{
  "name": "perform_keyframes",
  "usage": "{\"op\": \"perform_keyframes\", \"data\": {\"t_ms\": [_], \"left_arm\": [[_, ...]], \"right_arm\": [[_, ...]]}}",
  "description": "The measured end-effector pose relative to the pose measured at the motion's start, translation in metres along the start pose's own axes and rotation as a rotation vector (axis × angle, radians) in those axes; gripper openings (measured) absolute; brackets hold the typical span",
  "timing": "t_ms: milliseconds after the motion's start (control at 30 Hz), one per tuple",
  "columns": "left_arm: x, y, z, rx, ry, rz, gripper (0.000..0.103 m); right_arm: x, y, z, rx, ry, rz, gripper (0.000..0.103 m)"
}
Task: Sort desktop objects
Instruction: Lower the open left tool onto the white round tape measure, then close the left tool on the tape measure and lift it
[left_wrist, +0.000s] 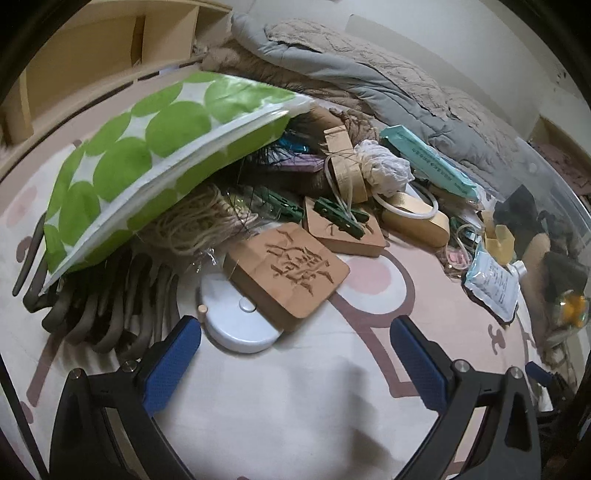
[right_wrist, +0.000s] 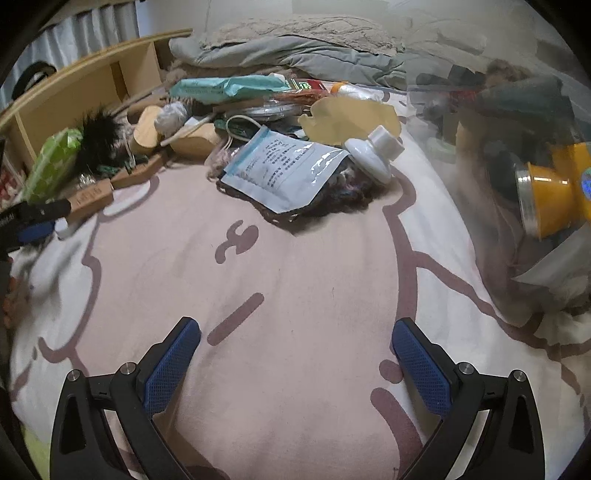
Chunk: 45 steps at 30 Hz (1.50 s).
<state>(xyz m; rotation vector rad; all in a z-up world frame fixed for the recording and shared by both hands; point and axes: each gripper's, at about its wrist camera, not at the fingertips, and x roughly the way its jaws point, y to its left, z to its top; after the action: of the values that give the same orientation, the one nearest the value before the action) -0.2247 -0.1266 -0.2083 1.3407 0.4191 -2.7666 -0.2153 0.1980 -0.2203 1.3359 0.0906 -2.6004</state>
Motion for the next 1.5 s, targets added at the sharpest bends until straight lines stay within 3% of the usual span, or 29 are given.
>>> {"op": "perform_keyframes", "data": {"t_ms": [300,500,733,967,1233,1367,1500], "left_arm": [[0.014,-0.015,0.001,0.127,0.008,0.091,0.103],[0.025,-0.017,-0.001,0.175,0.059,0.14,0.101],[0.019,-0.001,0.0,0.127,0.058,0.18,0.075],[0.011,0.01,0.001,0.09,0.054,0.15,0.057],[-0.003,0.004,-0.016,0.083,0.095,0.081,0.023],[-0.013,-0.001,-0.027,0.083,0.104,0.041,0.021],[-0.016,-0.005,-0.029,0.093,0.095,0.055,0.021]], "right_arm": [[0.004,-0.002,-0.001,0.004,0.003,0.007,0.103],[0.005,0.0,-0.001,-0.003,0.001,-0.001,0.103],[0.005,0.0,-0.001,-0.002,0.0,0.0,0.103],[0.006,-0.001,-0.002,0.003,0.002,0.007,0.103],[0.007,-0.002,-0.001,0.013,0.0,0.021,0.103],[0.006,-0.003,-0.001,0.013,0.0,0.022,0.103],[0.006,-0.003,-0.001,0.012,0.0,0.021,0.103]]}}
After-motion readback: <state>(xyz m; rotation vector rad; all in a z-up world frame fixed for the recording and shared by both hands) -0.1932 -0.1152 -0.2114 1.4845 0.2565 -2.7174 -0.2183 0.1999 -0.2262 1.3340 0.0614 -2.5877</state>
